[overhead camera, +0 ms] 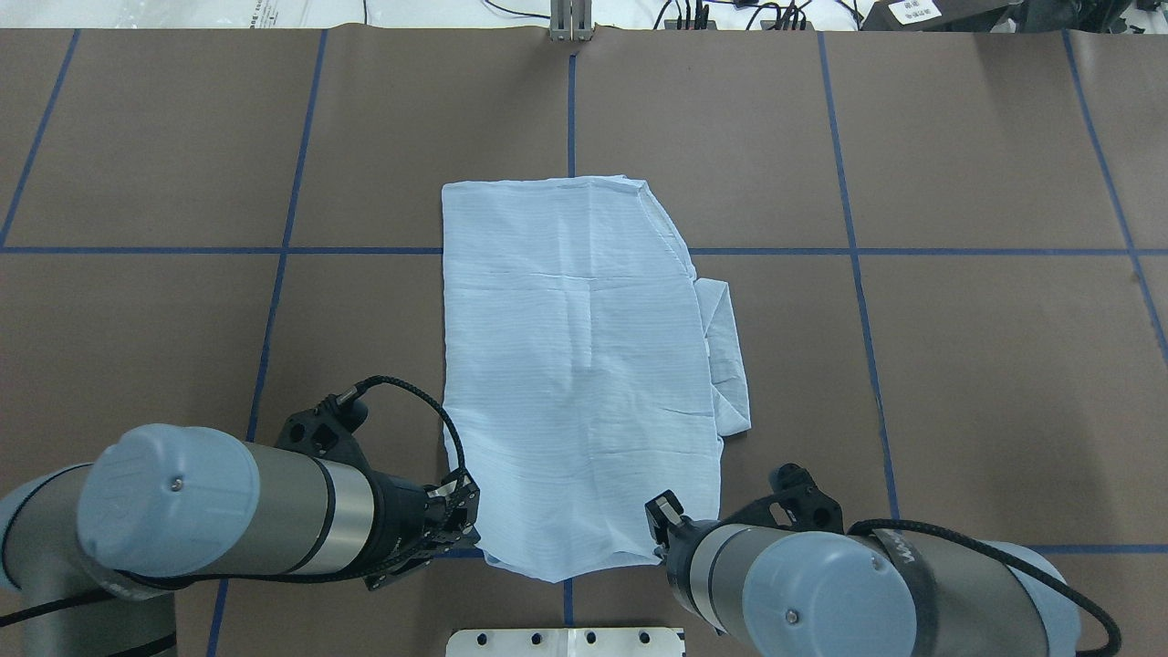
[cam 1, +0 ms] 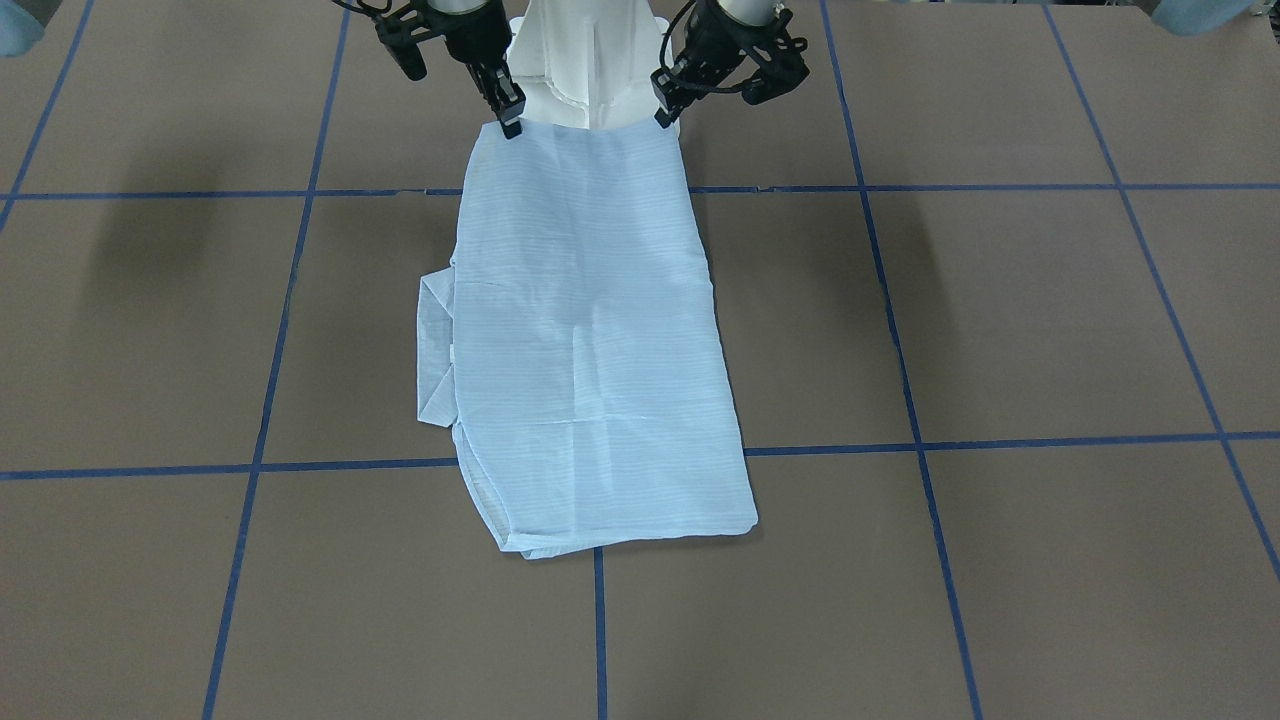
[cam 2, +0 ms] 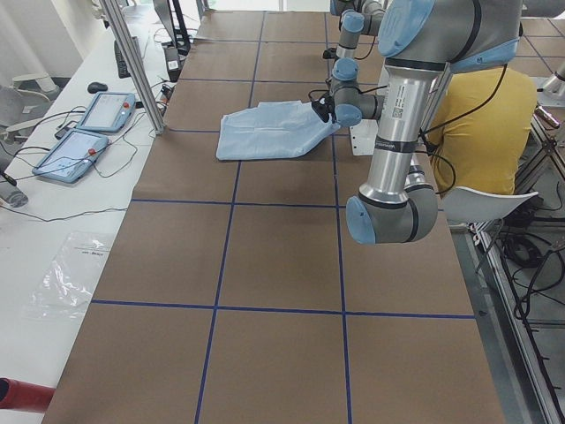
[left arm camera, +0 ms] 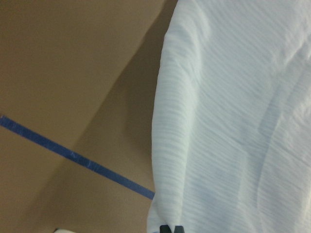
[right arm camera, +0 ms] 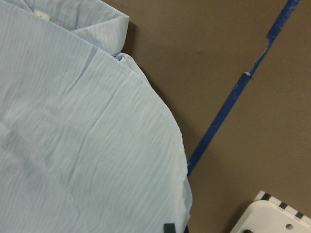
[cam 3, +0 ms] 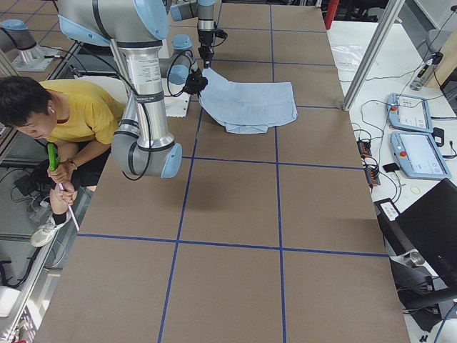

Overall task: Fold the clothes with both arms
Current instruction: 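Grasp both near corners and lift them with both grippers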

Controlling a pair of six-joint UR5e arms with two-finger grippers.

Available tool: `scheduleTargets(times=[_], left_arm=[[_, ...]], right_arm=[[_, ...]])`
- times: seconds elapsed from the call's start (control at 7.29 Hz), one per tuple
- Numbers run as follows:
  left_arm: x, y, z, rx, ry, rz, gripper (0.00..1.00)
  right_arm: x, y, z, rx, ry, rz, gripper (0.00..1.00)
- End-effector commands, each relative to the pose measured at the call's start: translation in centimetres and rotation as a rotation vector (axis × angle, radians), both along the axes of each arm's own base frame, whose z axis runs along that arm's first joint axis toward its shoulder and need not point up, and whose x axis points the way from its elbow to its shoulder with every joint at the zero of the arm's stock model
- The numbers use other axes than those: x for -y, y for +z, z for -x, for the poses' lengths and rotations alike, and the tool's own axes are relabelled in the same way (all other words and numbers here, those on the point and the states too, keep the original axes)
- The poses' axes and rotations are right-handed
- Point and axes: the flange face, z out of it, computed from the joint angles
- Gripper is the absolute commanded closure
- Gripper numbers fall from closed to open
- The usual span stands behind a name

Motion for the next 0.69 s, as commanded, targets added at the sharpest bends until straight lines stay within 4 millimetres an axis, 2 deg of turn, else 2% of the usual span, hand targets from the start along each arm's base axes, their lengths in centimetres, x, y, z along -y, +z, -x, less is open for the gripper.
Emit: scheduleTargets(times=[0.0,0.14,0.27,0.41,0.55], left_arm=[[0.3,-1.1,1.6,-0.007,-0.01,0.017,1.0],[2.4,-1.1,2.5,0.0,-0.031,-0.043,1.0],[5.8,-1.7,3.9,0.027,-0.063,-0.11,1.0],[9.9,-2.5,6.0,0.024,-0.101,-0.142,1.0],[14.7,-2.3,6.1,0.05,-0.146,-0.138,1.0]], right_arm=[[2.5,-1.2,-2.2,0.012,0.056,-0.002,1.0],[5.5,-1.1,-3.5,0.01,0.071,0.018,1.0],[9.5,-2.0,-5.5,0.025,0.067,0.002,1.0],[14.0,-2.3,-5.6,0.012,0.073,-0.033,1.0],[18.7,-3.1,-3.5,-0.023,0.105,-0.047,1.0]])
